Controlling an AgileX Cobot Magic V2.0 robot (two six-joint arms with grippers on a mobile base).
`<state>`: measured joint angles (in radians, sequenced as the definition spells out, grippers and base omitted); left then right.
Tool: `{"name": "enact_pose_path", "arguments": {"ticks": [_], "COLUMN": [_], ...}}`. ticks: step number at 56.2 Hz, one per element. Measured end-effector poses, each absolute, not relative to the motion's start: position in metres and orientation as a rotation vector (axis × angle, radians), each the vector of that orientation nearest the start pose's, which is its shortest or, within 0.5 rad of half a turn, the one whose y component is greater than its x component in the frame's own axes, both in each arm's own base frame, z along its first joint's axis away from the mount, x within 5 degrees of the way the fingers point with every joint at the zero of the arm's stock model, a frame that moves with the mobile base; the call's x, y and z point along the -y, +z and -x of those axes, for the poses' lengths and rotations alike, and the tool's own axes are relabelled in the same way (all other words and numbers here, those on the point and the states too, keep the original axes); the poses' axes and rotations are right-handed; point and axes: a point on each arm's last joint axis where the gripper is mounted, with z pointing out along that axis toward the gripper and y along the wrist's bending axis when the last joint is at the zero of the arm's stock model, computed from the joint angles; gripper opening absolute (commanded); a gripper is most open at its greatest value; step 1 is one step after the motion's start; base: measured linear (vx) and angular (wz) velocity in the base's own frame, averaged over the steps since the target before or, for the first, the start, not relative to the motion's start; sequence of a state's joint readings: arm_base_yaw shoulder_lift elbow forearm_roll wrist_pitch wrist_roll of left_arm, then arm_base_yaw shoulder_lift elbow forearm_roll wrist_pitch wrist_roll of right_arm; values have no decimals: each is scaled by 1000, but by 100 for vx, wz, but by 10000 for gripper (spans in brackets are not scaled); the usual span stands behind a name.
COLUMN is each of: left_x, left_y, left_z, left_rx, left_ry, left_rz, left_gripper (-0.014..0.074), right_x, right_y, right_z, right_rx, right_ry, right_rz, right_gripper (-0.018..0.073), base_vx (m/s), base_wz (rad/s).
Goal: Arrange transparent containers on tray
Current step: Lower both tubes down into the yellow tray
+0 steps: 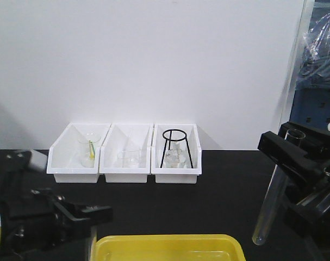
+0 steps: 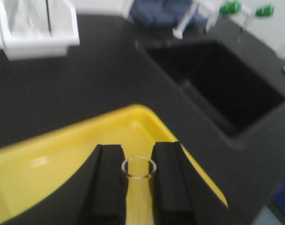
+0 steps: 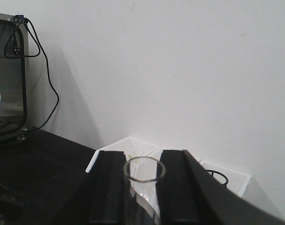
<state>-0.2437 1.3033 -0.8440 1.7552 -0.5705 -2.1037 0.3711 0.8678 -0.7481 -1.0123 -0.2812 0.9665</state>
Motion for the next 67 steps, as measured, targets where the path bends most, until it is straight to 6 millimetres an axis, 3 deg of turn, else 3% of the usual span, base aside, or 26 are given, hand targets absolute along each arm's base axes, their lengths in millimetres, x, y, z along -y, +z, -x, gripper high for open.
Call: {"name": "enact_pose_path", "arguments": {"ticks": [10, 22, 35, 47, 67], "left_x": [123, 127, 124, 121, 118], "left_y": [248, 209, 170, 153, 151], "left_z": [-282, -304, -320, -325, -327], "left_rx": [-2269, -2384, -2471, -2508, -2506], "left_ry": [-972, -960, -911, -856, -809], "left_rz": [-248, -182, 13, 98, 127], "left_gripper": [0, 0, 6, 107, 382], "right_x": [-87, -87, -87, -84, -83], "right_y": [388, 388, 387, 385, 384], "right_z": [-166, -166, -166, -168, -169], "right_rx": [-1391, -1391, -1398, -1424, -1444], "right_ry": [455, 456, 449, 422, 410], "right_rz": [478, 477, 472, 453, 434], "right_gripper": [-11, -11, -11, -11, -11], "base_vx": [0, 0, 0, 0, 0], "base_wz": [0, 0, 0, 0, 0]}}
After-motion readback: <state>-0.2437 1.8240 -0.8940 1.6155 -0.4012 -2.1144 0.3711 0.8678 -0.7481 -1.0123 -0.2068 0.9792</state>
